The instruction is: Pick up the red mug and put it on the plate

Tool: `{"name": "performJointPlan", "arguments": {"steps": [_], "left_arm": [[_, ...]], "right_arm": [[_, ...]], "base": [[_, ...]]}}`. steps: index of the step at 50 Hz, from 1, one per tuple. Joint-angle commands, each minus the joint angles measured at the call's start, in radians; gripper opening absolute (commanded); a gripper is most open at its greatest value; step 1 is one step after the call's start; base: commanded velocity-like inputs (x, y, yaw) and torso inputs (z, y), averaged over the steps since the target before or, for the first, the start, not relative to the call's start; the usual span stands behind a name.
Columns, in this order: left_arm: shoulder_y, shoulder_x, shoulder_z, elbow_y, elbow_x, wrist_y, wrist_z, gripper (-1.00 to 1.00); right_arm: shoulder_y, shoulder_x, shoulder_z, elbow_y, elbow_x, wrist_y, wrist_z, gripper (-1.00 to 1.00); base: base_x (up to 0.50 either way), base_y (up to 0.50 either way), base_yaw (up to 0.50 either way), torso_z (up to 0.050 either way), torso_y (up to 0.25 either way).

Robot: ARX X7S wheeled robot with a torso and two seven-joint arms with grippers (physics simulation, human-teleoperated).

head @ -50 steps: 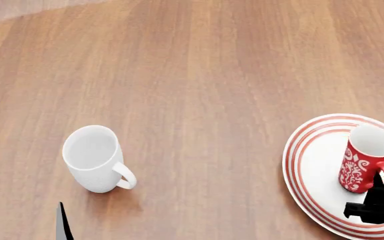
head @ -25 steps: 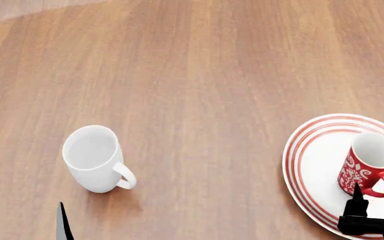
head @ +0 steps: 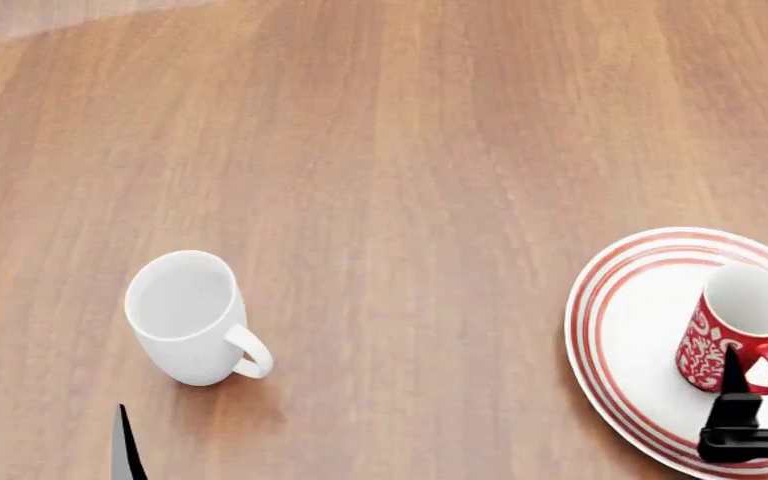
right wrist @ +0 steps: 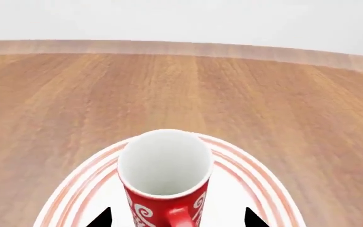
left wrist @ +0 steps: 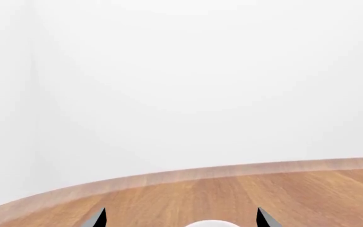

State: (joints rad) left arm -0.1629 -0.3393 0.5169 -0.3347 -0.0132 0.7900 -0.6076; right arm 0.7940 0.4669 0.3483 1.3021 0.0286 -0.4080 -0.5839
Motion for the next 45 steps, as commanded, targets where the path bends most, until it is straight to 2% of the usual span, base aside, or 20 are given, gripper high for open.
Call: {"name": "performJointPlan", "arguments": {"steps": [1, 10, 14, 30, 45], "left_arm": [[-0.001, 0.0, 0.0, -0.003, 0.002, 0.007, -0.003, 1.0], [-0.002, 0.0, 0.001, -0.005, 0.004, 0.009, -0.005, 1.0], [-0.002, 0.0, 0.001, -0.005, 0.004, 0.01, -0.006, 1.0], [-0.002, -0.001, 0.002, -0.005, 0.005, 0.009, -0.01, 1.0], [-0.004, -0.002, 0.006, -0.006, 0.001, 0.011, -0.009, 1.0]], "right_arm": [[-0.097, -0.016, 0.038, -0.216, 0.035, 0.036, -0.055, 1.0], [-0.308, -0.064, 0.094, -0.738, 0.118, 0.288, -0.054, 1.0], [-0.365, -0.075, 0.111, -0.873, 0.145, 0.338, -0.054, 1.0], [-0.552, -0.122, 0.156, -1.266, 0.228, 0.438, -0.05, 1.0], [-0.68, -0.152, 0.164, -1.471, 0.257, 0.413, -0.07, 1.0]], "base": [[0.0, 0.0, 0.0, 0.0, 0.0], [0.0, 0.0, 0.0, 0.0, 0.0], [0.0, 0.0, 0.0, 0.0, 0.0], [0.0, 0.0, 0.0, 0.0, 0.0], [0.0, 0.0, 0.0, 0.0, 0.0]]}}
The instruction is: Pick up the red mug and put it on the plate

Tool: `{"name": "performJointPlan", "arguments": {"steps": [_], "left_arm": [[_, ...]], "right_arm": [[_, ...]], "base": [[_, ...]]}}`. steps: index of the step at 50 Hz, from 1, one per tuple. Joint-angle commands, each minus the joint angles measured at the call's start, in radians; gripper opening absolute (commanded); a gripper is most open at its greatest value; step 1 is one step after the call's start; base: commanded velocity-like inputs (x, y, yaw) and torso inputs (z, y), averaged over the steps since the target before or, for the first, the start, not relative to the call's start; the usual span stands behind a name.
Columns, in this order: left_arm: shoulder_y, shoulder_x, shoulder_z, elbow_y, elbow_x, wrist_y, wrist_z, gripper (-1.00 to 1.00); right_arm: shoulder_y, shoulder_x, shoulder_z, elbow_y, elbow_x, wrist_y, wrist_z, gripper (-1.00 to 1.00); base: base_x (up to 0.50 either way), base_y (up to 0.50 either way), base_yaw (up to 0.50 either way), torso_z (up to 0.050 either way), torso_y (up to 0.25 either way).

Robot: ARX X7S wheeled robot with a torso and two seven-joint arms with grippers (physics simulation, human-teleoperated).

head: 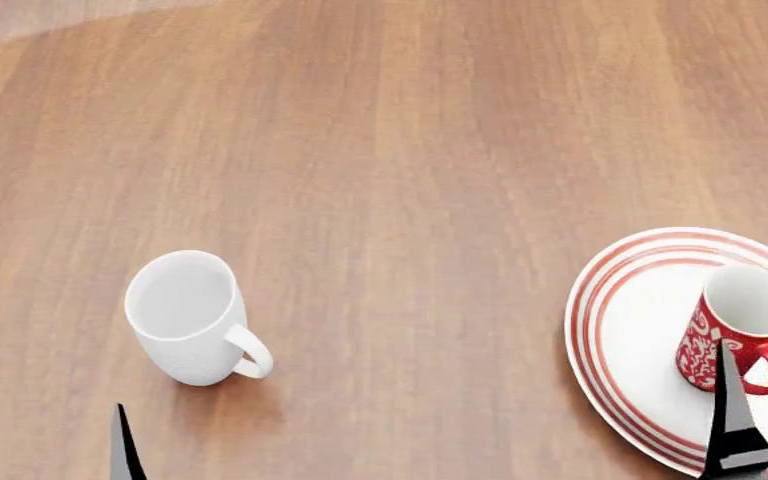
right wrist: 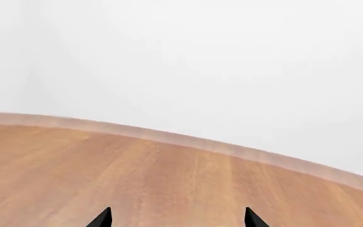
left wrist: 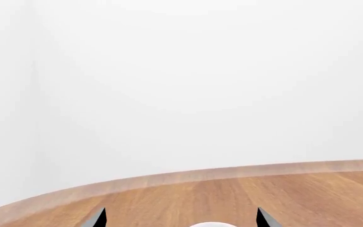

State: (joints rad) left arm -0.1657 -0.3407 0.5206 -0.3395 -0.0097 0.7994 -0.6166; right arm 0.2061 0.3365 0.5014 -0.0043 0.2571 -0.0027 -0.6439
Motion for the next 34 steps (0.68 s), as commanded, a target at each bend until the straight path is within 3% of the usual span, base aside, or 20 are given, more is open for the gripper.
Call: {"name": "performJointPlan", "arguments": {"steps": [1, 34], "left_arm": [[-0.001, -0.001, 0.002, -0.001, -0.002, 0.002, 0.0, 1.0], [-0.002, -0.002, 0.005, -0.001, -0.005, 0.001, -0.004, 1.0]], "right_arm": [[-0.099, -0.022, 0.014, -0.181, 0.034, 0.011, -0.01, 1.0], [-0.247, -0.064, -0.002, -0.337, 0.028, -0.12, -0.049, 1.0]], "base": [[0.0, 0.0, 0.0, 0.0, 0.0], [0.0, 0.0, 0.0, 0.0, 0.0]]}}
